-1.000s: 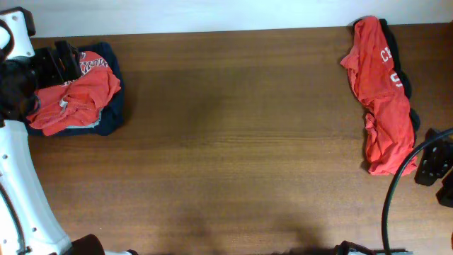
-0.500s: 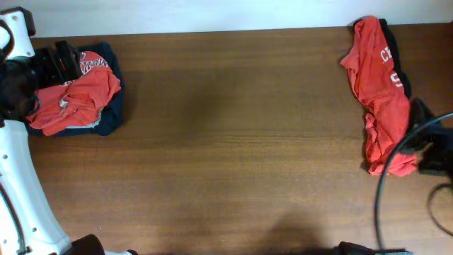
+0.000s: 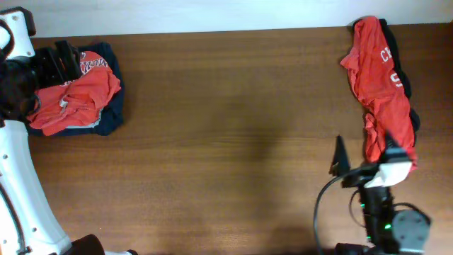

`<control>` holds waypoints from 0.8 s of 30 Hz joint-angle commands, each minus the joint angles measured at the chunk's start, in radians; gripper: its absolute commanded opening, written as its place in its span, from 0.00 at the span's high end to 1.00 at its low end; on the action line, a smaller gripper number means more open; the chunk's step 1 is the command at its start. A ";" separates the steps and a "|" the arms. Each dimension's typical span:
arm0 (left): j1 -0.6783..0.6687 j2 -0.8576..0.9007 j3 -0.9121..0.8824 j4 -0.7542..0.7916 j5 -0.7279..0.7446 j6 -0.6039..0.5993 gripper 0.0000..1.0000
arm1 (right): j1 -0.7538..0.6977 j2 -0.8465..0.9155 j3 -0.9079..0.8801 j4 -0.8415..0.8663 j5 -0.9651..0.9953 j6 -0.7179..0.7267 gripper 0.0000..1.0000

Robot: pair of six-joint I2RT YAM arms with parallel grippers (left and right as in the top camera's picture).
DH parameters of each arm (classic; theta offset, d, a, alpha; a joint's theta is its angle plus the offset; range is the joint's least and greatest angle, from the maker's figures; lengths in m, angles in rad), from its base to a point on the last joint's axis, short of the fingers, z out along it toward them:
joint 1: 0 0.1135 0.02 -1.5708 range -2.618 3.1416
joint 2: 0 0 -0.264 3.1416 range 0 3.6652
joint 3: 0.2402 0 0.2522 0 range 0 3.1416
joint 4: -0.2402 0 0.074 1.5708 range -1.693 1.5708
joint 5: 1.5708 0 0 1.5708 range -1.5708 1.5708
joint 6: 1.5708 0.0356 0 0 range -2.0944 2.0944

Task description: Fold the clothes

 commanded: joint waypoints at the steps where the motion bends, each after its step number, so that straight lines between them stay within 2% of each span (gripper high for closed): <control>1: -0.003 -0.003 0.008 0.002 0.011 0.001 0.01 | 0.018 -0.116 -0.125 0.037 0.071 0.114 0.02; 3: -0.003 -0.003 0.008 0.002 0.011 0.001 0.01 | 0.018 -0.167 -0.177 0.037 0.101 0.165 0.02; 6: -0.003 -0.003 0.008 0.002 0.011 0.001 0.01 | 0.018 -0.206 -0.220 0.036 0.128 0.158 0.02; 13: -0.003 -0.003 0.008 0.002 0.011 0.001 0.01 | 0.058 -0.206 -0.269 0.024 0.132 -0.024 0.02; 18: -0.003 -0.003 0.008 0.002 0.011 0.001 0.01 | 0.063 -0.206 -0.329 0.023 0.133 -0.017 0.02; 24: -0.003 -0.003 0.008 0.002 0.011 0.001 0.01 | 0.063 -0.206 -0.328 -0.068 0.154 -0.018 0.02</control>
